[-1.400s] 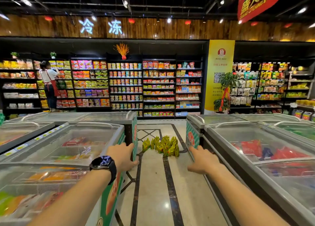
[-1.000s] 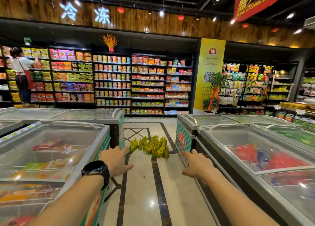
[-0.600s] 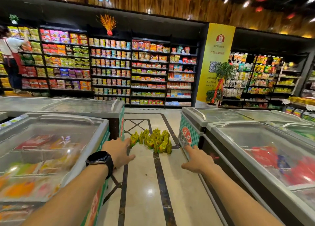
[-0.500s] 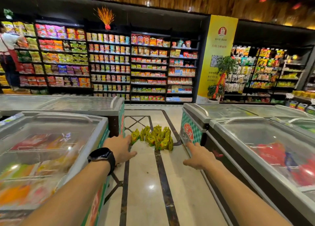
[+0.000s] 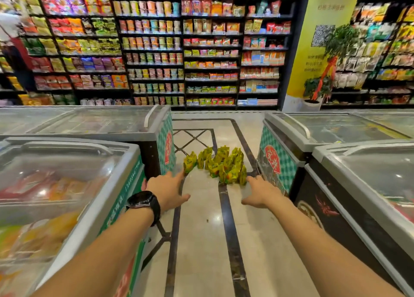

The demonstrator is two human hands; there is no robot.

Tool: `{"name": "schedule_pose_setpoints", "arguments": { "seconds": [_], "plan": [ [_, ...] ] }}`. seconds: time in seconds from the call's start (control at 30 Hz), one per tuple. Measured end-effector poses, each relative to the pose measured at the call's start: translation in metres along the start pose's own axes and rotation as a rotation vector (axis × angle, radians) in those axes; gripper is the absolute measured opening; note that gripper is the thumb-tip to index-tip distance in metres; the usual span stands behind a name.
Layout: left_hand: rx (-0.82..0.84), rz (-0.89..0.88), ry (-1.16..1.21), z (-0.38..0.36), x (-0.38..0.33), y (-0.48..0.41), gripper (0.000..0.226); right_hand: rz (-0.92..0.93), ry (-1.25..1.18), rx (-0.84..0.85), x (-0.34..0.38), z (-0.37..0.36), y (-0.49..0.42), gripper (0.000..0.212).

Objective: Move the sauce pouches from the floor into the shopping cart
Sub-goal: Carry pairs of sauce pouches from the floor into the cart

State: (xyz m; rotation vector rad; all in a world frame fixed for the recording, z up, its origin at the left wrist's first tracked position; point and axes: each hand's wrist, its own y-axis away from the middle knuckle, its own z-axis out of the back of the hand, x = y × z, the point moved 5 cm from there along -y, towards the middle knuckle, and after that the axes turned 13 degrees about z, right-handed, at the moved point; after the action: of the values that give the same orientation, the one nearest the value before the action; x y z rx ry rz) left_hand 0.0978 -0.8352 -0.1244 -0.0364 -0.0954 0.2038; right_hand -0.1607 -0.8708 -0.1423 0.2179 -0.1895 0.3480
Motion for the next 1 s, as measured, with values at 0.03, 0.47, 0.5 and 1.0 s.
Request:
{"name": "schedule_pose_setpoints", "arguments": {
  "seconds": [0.03,0.47,0.5,1.0],
  "plan": [
    [0.007,0.004,-0.001,-0.005,-0.003,-0.021,0.073,0.006,-0.001,0.005,-0.006,0.001,-0.023,0.076],
    [0.114,0.005,0.002,-0.056,-0.043,-0.378,0.068,-0.09,-0.123,0.042,-0.097,0.028,-0.325,0.08],
    [0.126,-0.01,0.003,-0.06,-0.05,-0.402,0.069,-0.103,-0.134,0.044,-0.106,0.031,-0.344,0.079],
    [0.254,-0.067,-0.009,-0.153,-0.149,-0.78,0.065,-0.142,-0.253,0.08,-0.26,0.038,-0.738,0.082]
  ]
}}
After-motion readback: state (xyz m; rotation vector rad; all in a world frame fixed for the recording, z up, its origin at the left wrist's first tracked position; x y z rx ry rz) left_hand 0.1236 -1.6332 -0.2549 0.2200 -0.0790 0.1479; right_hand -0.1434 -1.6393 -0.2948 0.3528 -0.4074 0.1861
